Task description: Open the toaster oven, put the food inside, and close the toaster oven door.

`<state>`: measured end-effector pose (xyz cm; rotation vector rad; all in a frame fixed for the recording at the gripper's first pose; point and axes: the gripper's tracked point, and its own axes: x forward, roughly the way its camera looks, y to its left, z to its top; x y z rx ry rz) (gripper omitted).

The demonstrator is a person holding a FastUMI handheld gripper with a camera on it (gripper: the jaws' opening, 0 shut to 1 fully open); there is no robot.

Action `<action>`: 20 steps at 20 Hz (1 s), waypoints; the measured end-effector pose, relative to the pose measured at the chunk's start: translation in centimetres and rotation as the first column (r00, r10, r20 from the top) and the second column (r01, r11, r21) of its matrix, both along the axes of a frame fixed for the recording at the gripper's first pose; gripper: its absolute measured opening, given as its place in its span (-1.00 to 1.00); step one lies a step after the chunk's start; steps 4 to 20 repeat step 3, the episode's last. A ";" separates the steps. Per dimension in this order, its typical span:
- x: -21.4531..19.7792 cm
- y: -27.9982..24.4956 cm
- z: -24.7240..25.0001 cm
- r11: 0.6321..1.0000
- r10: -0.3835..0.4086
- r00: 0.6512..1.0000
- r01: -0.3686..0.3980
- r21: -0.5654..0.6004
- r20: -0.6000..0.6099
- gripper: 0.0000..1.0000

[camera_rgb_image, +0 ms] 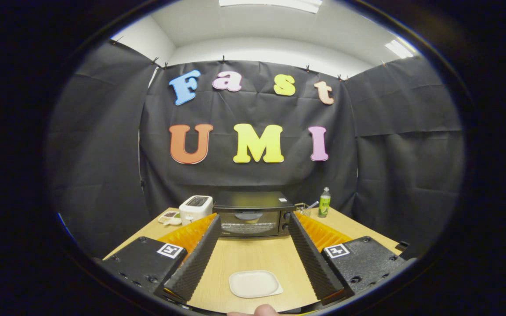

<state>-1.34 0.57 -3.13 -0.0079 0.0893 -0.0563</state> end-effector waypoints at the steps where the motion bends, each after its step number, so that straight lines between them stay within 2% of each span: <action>1: 0.1 -0.2 0.0 1.000 -0.004 1.000 0.004 -0.001 0.002 1.00; 20: 0.0 -0.5 0.0 1.000 -0.016 1.000 0.016 0.002 0.005 1.00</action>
